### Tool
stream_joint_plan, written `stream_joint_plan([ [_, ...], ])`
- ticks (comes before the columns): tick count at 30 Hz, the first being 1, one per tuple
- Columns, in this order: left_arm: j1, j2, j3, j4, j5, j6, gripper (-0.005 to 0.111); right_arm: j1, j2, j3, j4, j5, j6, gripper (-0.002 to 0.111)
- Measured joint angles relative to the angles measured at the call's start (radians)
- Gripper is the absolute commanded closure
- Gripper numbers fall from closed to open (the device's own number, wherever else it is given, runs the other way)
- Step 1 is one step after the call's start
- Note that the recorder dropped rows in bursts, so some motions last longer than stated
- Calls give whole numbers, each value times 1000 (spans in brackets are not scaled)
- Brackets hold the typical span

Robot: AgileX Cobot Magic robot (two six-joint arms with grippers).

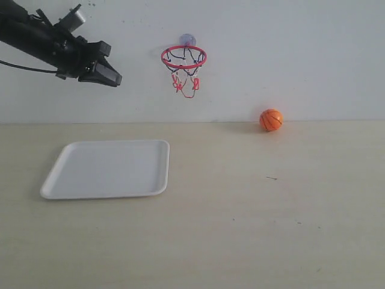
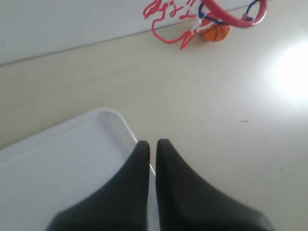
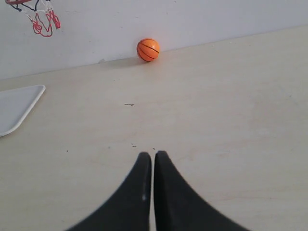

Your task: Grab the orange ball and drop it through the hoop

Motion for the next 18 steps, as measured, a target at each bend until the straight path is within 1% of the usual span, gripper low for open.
stream_joint_plan([
  [4, 0, -85, 137, 37, 5, -19, 103, 0, 0, 0, 0, 0, 0, 107],
  [7, 0, -166, 277, 50, 5, -24, 103, 0, 0, 0, 0, 0, 0, 107],
  [11, 0, -307, 554, 38, 2, -10, 103, 0, 0, 0, 0, 0, 0, 107],
  [13, 0, -383, 706, 2, -34, 30, 103, 0, 0, 0, 0, 0, 0, 107],
  [14, 0, -436, 811, -35, -72, 70, 103, 0, 0, 0, 0, 0, 0, 107],
  [16, 0, -508, 954, -95, -138, 139, 103, 0, 0, 0, 0, 0, 0, 107],
  [17, 0, -559, 1062, -147, -177, 179, 103, 0, 0, 0, 0, 0, 0, 107],
  [18, 0, -591, 1132, -185, -214, 220, 103, 0, 0, 0, 0, 0, 0, 107],
])
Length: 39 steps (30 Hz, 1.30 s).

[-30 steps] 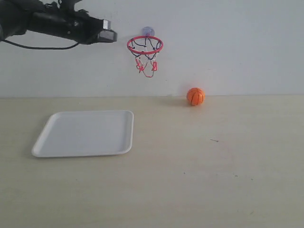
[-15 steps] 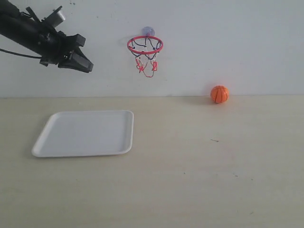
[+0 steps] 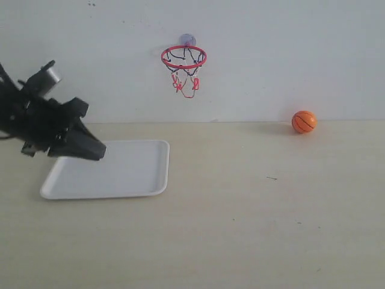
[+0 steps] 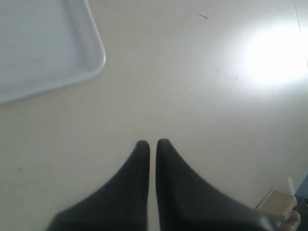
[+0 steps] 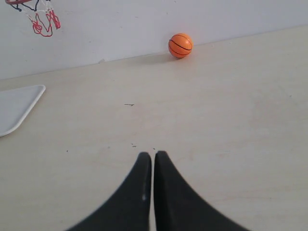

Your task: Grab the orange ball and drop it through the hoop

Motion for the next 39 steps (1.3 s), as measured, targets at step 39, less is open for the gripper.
stream_joint_plan([
  [39, 0, -880, 759, -468, -452, 315, 103, 0, 0, 0, 0, 0, 0, 107],
])
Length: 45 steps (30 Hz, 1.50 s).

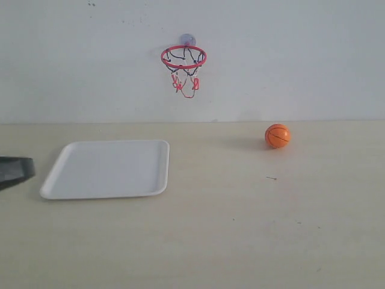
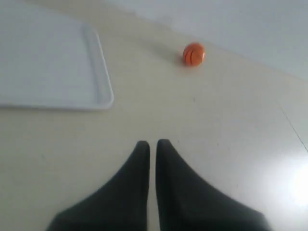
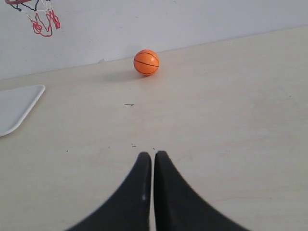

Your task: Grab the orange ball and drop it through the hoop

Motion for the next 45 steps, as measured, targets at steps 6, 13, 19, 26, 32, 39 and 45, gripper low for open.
stream_joint_plan([
  [6, 0, -276, 73, 9, -66, 24, 103, 0, 0, 0, 0, 0, 0, 107],
  [13, 0, -586, 144, 17, -132, 24, 103, 0, 0, 0, 0, 0, 0, 107],
  [19, 0, -861, 180, 19, -170, 26, 103, 0, 0, 0, 0, 0, 0, 107],
  [26, 0, -885, 195, 19, -186, 26, 103, 0, 0, 0, 0, 0, 0, 107],
  [32, 0, -885, 195, 58, -257, 6, 103, 0, 0, 0, 0, 0, 0, 107],
  [39, 0, -887, 202, 841, -317, -780, 103, 0, 0, 0, 0, 0, 0, 107],
  [45, 0, -887, 268, 1225, -317, -1199, 103, 0, 0, 0, 0, 0, 0, 107],
])
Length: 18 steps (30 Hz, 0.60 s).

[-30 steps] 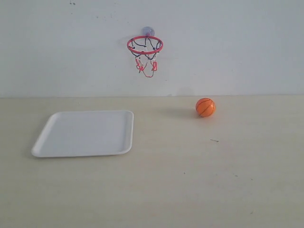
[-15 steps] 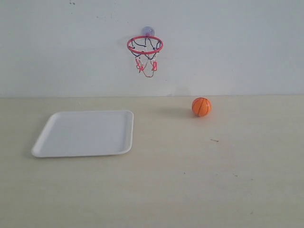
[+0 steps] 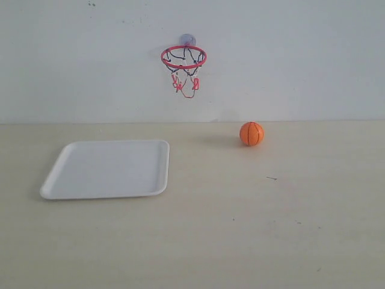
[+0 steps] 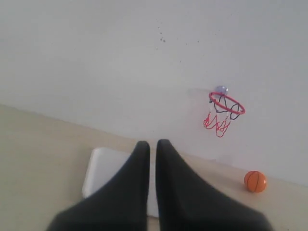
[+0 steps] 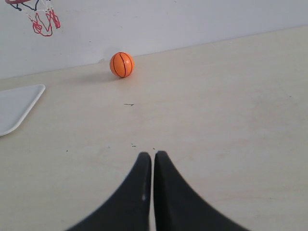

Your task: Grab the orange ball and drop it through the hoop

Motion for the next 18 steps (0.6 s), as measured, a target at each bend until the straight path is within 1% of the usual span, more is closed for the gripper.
stream_joint_plan([
  [3, 0, 0, 32, 22, 2, -9, 103, 0, 0, 0, 0, 0, 0, 107],
  [7, 0, 0, 101, 18, -26, 70, 103, 0, 0, 0, 0, 0, 0, 107],
  [10, 0, 0, 151, 16, -37, 96, 103, 0, 0, 0, 0, 0, 0, 107],
  [15, 0, 0, 160, 29, 7, 106, 103, 0, 0, 0, 0, 0, 0, 107],
  [18, 0, 0, 161, 80, 45, 108, 103, 0, 0, 0, 0, 0, 0, 107],
])
